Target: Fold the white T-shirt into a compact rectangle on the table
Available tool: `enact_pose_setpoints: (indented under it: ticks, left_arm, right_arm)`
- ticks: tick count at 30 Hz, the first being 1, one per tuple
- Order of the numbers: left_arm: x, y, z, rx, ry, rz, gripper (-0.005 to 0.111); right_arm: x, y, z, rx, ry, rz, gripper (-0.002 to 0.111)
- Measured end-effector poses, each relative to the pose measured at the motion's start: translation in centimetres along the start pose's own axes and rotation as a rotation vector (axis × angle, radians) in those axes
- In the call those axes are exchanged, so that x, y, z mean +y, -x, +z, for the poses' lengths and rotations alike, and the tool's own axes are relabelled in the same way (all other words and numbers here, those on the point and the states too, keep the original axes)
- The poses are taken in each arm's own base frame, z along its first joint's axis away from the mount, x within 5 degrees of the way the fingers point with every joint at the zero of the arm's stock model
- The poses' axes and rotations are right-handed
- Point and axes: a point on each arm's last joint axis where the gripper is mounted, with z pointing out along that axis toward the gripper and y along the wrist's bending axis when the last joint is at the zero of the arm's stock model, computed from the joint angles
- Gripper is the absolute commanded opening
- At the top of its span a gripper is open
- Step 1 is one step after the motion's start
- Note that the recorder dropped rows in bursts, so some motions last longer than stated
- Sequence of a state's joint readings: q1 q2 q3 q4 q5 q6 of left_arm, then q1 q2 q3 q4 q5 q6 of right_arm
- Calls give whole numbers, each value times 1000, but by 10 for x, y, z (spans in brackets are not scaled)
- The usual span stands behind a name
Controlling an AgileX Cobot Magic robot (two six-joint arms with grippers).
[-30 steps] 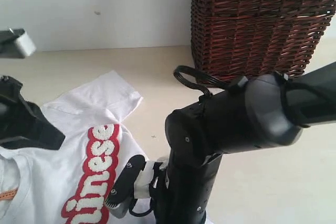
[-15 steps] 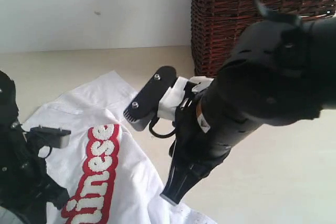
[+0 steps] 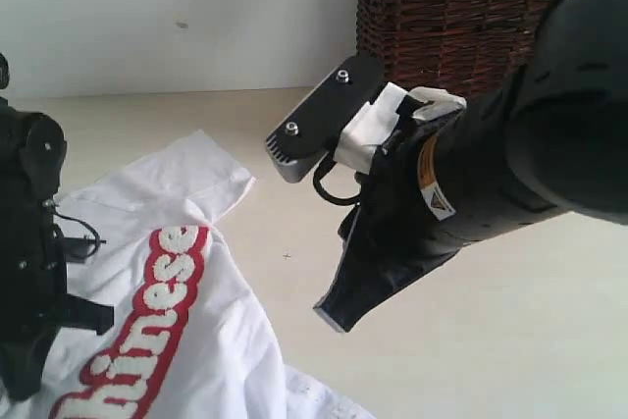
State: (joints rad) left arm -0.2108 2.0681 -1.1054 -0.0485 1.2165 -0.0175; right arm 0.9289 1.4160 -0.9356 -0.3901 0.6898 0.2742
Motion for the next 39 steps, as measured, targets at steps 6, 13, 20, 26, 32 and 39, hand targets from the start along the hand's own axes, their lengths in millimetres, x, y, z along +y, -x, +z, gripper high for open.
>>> enact_pose_setpoints:
  ticks: [6,13,20,26,32,39]
  left_arm:
    - [27,45,-40,-242,48,-9,0]
    - [35,85,-90,-645,81,7,0]
    - [21,39,-157,-909,-20,60,0]
    - [7,-11,-187,-1050,-155,110,0]
    - [4,-37,-181,-1063,-159,143,0]
    - [2,-38,-178,-1097,-189,131,0]
  right_arm:
    - [-15,-7,10,-41,-118,89,32]
    - [-17,-21,27,-84,-67,115,32]
    - [8,-24,64,-28,127,67,32]
    - [27,-19,111,16,245,44,37]
    - [30,22,153,54,287,90,43]
    - [27,38,198,125,273,142,40]
